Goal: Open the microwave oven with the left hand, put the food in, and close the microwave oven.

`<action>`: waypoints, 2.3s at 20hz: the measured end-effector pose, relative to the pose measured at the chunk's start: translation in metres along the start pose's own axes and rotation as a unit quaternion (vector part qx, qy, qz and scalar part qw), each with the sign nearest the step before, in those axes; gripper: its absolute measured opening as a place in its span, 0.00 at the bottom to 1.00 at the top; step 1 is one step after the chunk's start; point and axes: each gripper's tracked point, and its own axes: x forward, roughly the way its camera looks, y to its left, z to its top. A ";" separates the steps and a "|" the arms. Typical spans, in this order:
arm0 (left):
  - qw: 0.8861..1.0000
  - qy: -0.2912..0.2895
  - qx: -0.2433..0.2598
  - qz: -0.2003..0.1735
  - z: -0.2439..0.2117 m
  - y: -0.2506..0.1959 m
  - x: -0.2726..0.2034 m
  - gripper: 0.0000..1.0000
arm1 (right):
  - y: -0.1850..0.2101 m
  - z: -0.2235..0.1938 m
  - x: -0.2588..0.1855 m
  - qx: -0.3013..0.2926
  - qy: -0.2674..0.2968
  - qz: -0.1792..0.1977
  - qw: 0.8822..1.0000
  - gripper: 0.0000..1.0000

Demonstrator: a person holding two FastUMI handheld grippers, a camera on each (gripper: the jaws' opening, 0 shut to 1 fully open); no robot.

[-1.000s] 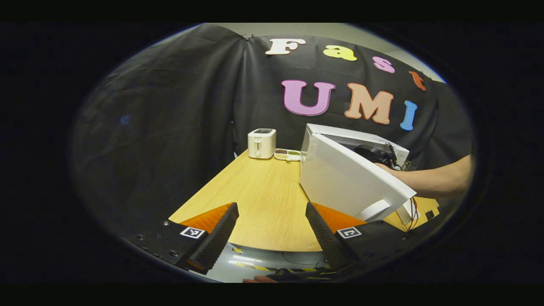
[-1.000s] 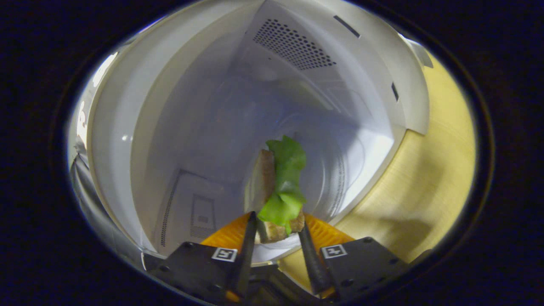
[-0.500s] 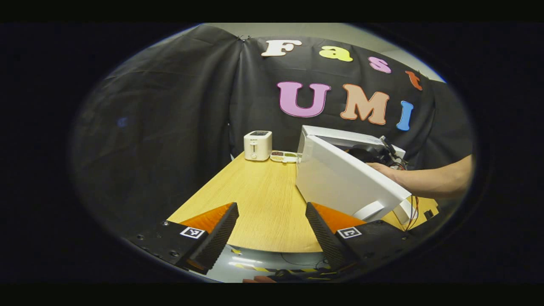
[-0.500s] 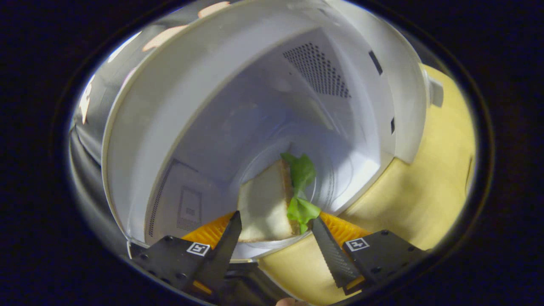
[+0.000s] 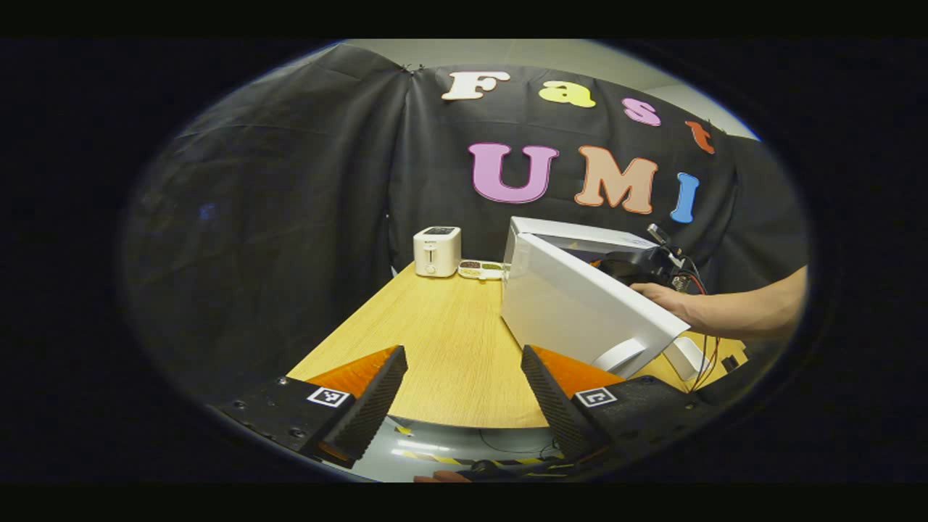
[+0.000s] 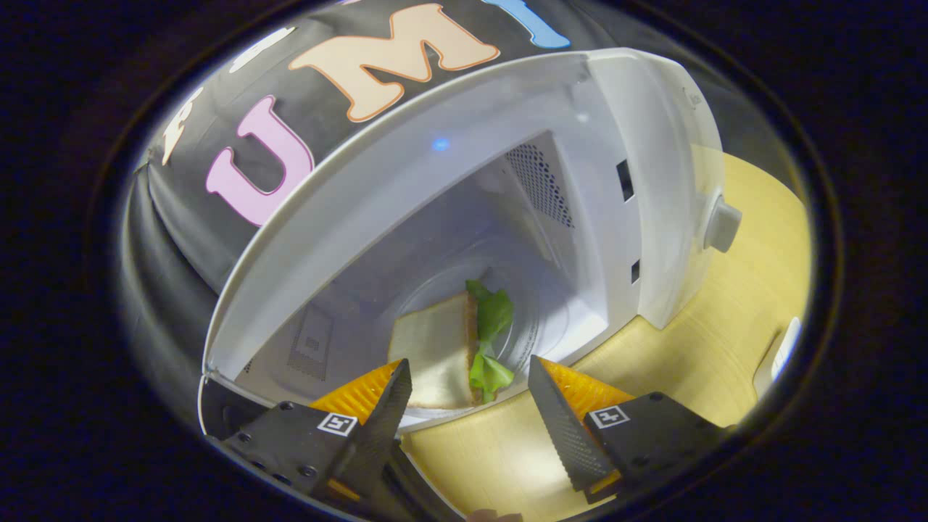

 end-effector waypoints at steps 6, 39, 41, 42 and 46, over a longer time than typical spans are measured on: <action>0.999 -0.003 0.046 -0.021 0.002 -0.012 0.000 0.97 | -0.009 0.029 -0.063 -0.080 -0.043 0.048 0.995 0.99; 0.990 0.076 0.121 0.002 -0.041 -0.107 0.036 0.01 | -0.086 0.220 -0.318 -0.334 -0.292 0.093 0.891 0.94; 0.989 0.075 0.125 -0.001 -0.039 -0.116 0.038 0.01 | -0.087 0.226 -0.323 -0.326 -0.299 0.095 0.892 1.00; 0.989 0.073 0.125 -0.003 -0.037 -0.121 0.040 0.01 | -0.088 0.226 -0.324 -0.325 -0.300 0.095 0.892 1.00; 0.989 0.072 0.125 -0.017 -0.035 -0.143 0.052 0.01 | -0.097 0.229 -0.331 -0.331 -0.302 0.092 0.889 0.96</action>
